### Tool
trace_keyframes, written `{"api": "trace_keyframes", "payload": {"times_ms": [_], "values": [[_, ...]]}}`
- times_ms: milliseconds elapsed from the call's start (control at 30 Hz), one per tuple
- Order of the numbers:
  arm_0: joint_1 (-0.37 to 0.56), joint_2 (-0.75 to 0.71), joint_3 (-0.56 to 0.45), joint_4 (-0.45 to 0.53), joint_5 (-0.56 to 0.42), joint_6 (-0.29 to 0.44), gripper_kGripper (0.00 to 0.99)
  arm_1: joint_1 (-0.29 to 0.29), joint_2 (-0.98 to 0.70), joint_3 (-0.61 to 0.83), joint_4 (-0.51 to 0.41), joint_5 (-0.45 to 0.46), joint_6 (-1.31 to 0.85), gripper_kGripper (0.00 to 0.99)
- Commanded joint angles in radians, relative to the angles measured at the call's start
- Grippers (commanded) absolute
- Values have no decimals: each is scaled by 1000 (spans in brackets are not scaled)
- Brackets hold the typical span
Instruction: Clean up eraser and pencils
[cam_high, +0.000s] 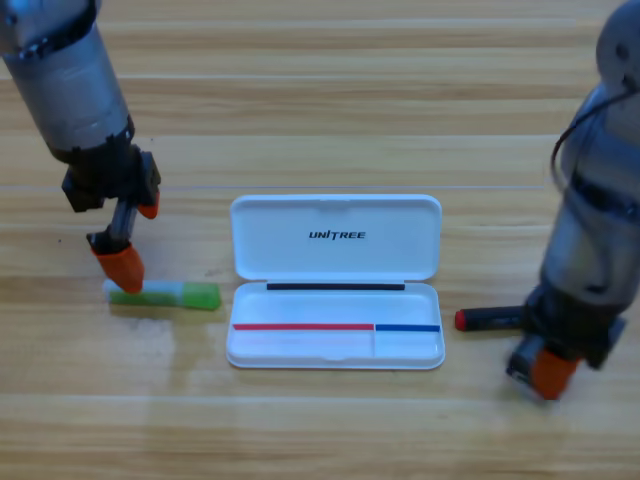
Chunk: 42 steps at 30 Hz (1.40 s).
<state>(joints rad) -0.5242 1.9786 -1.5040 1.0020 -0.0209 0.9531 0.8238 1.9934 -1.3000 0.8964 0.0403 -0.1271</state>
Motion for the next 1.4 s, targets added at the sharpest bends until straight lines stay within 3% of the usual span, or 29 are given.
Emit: {"api": "trace_keyframes", "payload": {"times_ms": [33,233,533,900,1033,1200,1300,1367,1400], "values": [[9,49,76,-72,-8,3,990,49,-90,-188,196,44,-200,0],[9,62,137,-148,-7,18,990,74,71,-375,251,78,-440,0],[9,103,153,-184,-2,53,990,77,252,-535,251,49,-562,0],[9,118,214,-276,4,93,983,60,326,-555,251,30,-598,0],[9,117,237,-312,6,102,927,58,334,-550,251,27,-598,0],[9,94,274,-368,12,113,673,58,327,-535,251,29,-598,0],[9,88,277,-370,27,144,356,54,331,-532,251,27,-598,0],[9,83,274,-370,47,148,20,51,334,-530,251,26,-598,0],[9,78,275,-370,59,148,0,49,335,-530,251,24,-598,0]]}}
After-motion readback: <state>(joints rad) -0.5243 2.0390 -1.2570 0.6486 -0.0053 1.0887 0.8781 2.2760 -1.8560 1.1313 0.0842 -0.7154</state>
